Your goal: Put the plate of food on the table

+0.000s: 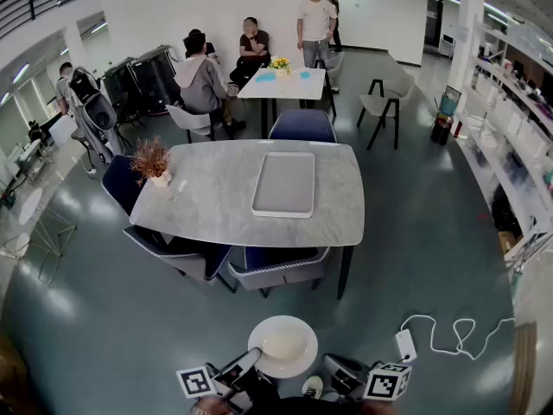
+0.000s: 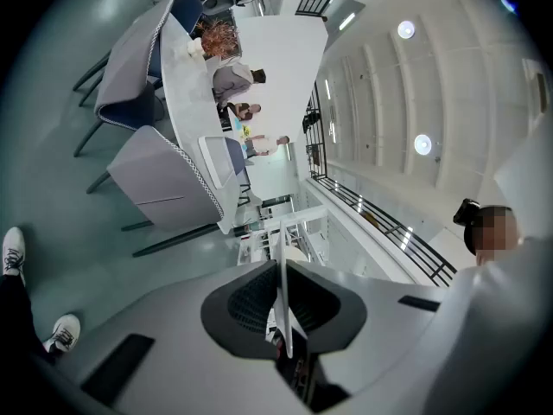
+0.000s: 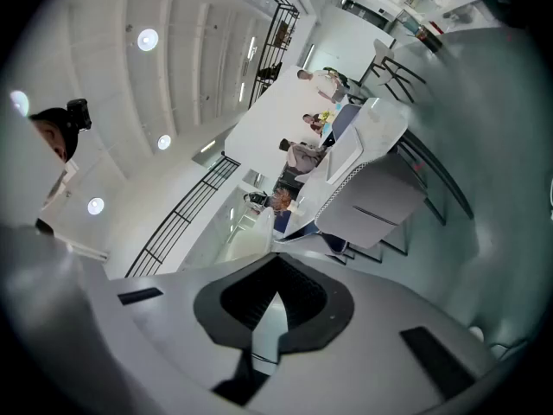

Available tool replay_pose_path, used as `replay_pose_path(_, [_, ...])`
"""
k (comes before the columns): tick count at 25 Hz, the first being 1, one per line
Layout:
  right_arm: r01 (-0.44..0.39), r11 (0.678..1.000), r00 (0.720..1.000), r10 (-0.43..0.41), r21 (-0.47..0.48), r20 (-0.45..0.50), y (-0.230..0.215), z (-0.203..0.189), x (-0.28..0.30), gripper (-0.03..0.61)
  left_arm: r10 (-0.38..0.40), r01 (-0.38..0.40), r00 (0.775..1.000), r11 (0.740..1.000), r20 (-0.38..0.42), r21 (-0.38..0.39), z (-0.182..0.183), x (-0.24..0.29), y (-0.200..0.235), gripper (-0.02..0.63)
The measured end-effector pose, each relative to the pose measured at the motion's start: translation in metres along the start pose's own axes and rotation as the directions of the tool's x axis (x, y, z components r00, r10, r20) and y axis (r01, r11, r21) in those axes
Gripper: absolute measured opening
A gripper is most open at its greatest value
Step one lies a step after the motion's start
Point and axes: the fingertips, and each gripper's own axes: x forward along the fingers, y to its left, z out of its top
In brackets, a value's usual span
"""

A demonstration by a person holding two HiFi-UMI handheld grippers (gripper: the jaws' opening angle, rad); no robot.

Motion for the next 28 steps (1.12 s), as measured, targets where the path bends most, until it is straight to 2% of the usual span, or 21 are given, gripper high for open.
replay_pose_path(19, [-0.025, 1.0, 1.0, 0.025, 0.015, 0.001, 0.005, -0.002, 0.002, 0.011, -0.003, 0.003, 1.0, 1.0, 0.022, 0.006, 0.002, -0.01, 0.0, 0.029])
replay_pose_path(28, [-0.008, 1.0, 1.0, 0.008, -0.001, -0.014, 0.005, -0.005, 0.021, 0.011, 0.01, -0.01, 0.999, 1.0, 0.039, -0.009, 0.019, -0.022, 0.007, 0.029])
